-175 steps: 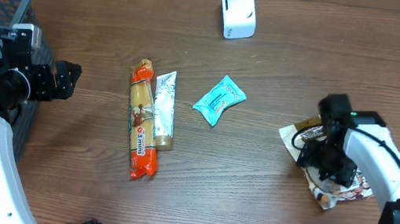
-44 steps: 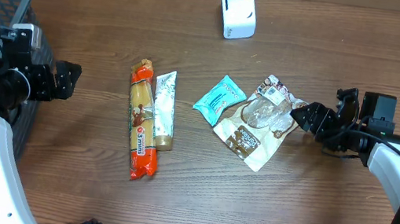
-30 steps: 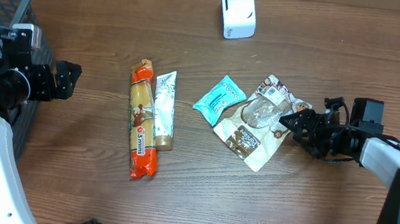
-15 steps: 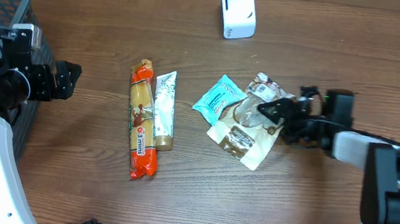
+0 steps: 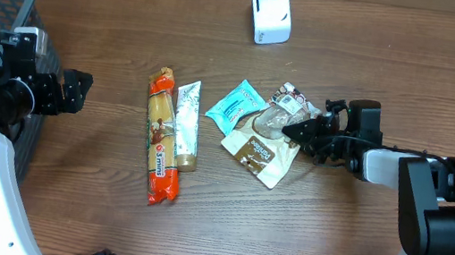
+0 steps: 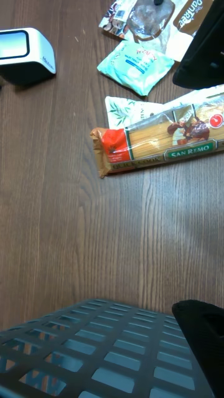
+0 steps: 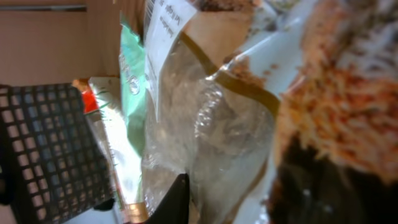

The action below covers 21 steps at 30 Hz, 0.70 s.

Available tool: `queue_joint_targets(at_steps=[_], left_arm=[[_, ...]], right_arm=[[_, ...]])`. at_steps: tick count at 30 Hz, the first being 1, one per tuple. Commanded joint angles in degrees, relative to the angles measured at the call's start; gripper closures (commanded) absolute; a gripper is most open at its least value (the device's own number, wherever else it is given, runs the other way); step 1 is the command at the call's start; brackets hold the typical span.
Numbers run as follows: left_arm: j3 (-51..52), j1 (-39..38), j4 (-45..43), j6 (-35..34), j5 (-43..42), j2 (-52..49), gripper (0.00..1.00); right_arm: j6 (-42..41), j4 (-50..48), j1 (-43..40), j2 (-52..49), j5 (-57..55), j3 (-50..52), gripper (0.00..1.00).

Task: Scan the item barcode
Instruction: 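Regrasp the PanTree bag's top edge with the right gripper, then lift the bag and hold its label up to the white scanner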

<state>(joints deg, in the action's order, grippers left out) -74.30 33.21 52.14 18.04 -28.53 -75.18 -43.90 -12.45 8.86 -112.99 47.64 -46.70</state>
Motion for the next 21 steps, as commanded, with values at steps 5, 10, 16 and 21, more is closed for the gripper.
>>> queue_joint_targets(at_steps=[5, 10, 16, 21], left_arm=[[0.0, 0.1, -0.1, 0.8, -0.9, -0.2, 0.01], [0.0, 0.1, -0.1, 0.8, -0.9, -0.2, 0.00], [0.0, 0.1, -0.1, 0.8, -0.9, -0.2, 0.00], [0.0, 0.2, -0.1, 0.8, -0.9, -0.2, 0.00]], right_arm=[[10.5, 9.6, -0.9, 2.8, 15.2, -6.8, 0.96], [31.9, 28.7, -0.7, 9.8, 16.6, -12.1, 0.96], [48.1, 49.3, -0.8, 19.3, 11.4, -20.2, 0.96], [55.1, 62.6, -0.7, 24.5, 11.4, -31.2, 0.96]])
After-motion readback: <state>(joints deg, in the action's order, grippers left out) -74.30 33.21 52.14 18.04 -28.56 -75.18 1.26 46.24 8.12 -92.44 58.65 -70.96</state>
